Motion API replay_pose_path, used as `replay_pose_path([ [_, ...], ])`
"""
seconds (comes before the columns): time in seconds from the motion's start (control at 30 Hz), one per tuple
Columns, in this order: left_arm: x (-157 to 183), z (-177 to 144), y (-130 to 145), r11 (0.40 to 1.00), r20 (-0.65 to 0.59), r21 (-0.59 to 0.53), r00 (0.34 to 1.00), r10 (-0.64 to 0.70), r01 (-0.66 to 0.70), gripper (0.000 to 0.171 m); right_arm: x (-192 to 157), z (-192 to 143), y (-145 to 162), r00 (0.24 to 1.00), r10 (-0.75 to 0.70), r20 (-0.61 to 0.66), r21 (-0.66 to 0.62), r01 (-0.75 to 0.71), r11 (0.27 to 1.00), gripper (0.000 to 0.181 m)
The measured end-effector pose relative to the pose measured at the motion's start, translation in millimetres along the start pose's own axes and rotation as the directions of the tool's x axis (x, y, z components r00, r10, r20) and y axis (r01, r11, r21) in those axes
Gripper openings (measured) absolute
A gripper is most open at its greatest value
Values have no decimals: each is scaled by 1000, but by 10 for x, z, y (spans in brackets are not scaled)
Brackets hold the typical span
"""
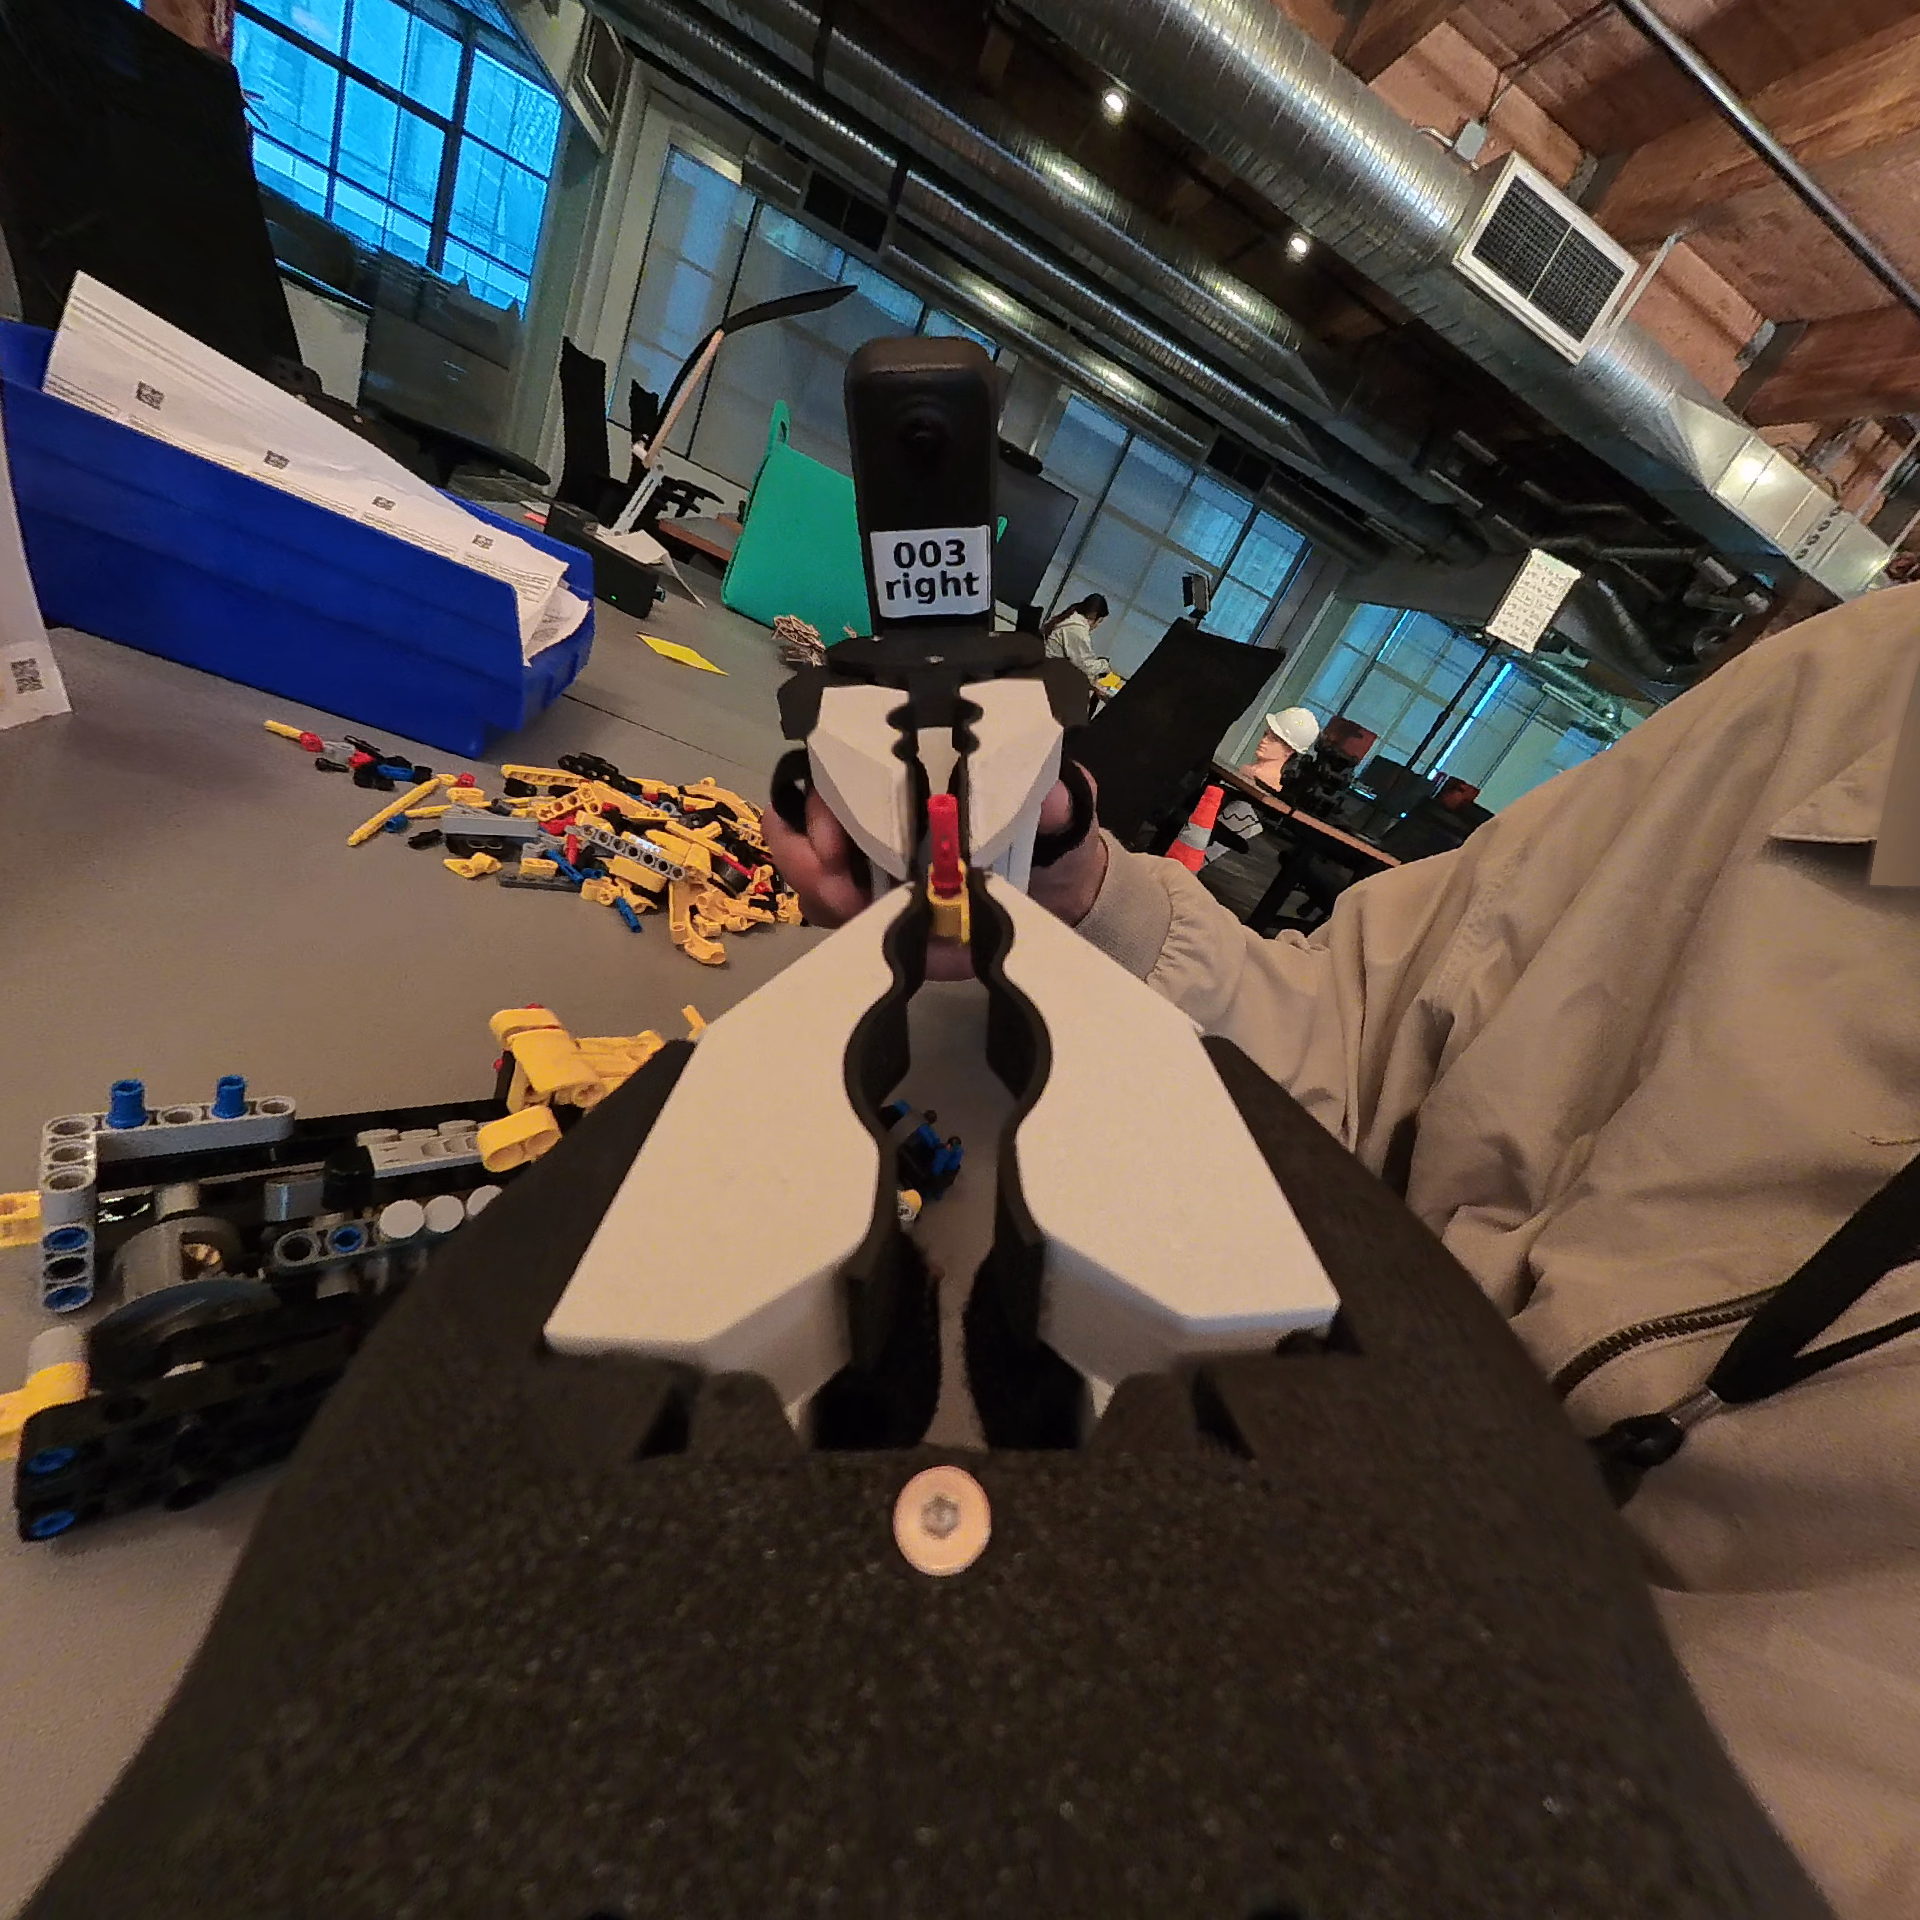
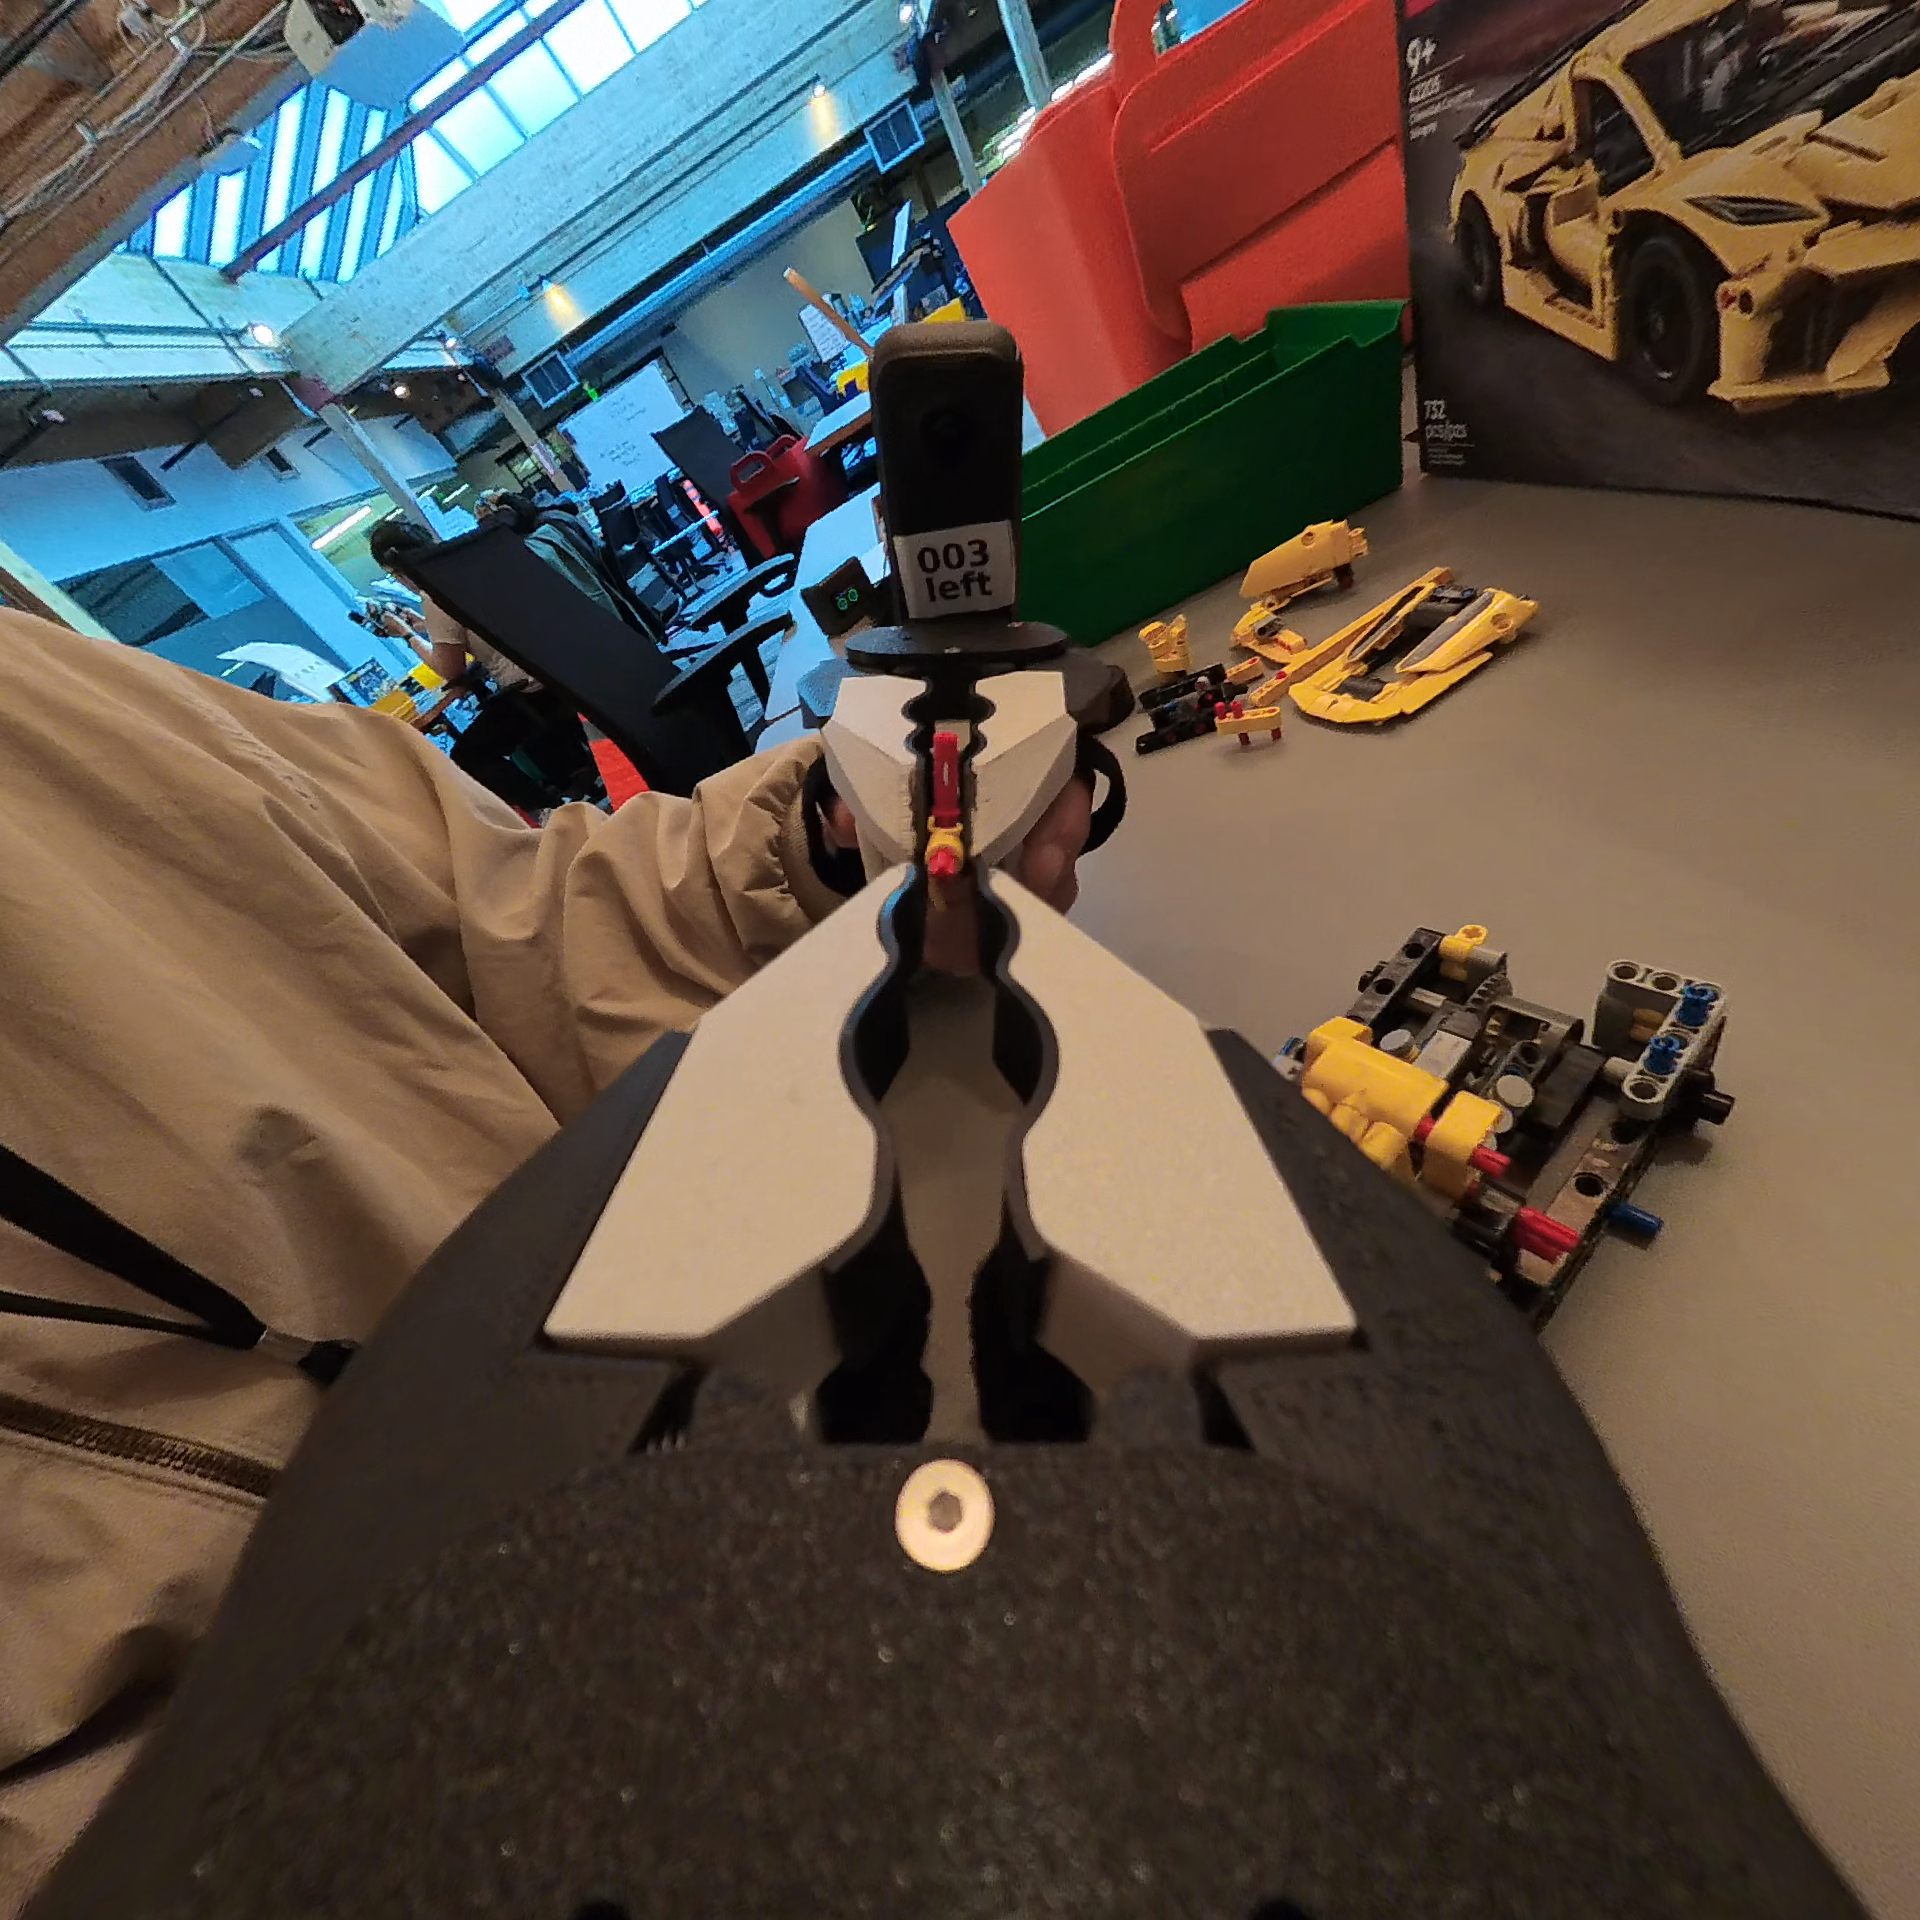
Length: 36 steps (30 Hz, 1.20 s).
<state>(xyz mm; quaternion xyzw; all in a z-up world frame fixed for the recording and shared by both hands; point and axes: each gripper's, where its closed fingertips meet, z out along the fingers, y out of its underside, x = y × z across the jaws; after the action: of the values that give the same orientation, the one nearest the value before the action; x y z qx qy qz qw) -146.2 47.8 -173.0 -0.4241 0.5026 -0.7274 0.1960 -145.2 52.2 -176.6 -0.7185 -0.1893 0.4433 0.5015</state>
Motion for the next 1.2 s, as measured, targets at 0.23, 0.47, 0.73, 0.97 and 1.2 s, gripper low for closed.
replay_pose_path([
  [0.23, 16, 15, 25, 1000, 1, -17, 1000, 20, -19, 7, -29, 15, 27, 1000, 7, 16, -12, -6, 1000, 3],
  [0.47, 40, -147, -72, 989, 34, -25, 988, 148, -147, 7, 17, -197, -182, 1000, -10, 13, 130, 8, 991, 1],
  [0.73, -136, -413, -356, 990, 64, 137, 998, 26, -35, 6, 1000, -1448, 140, 844, -86, -530, -153, 5, 988, 3],
  [0.97, -225, -247, -198, 992, 52, 98, 995, -79, 74, 7, 1530, -2412, 882, 575, -89, -813, -327, -326, 887, 16],
  [1.2, -173, -28, -78, 990, 25, 80, 993, -117, 115, 7, 647, -924, 79, 925, -99, -366, -98, 67, 993, 19],
])
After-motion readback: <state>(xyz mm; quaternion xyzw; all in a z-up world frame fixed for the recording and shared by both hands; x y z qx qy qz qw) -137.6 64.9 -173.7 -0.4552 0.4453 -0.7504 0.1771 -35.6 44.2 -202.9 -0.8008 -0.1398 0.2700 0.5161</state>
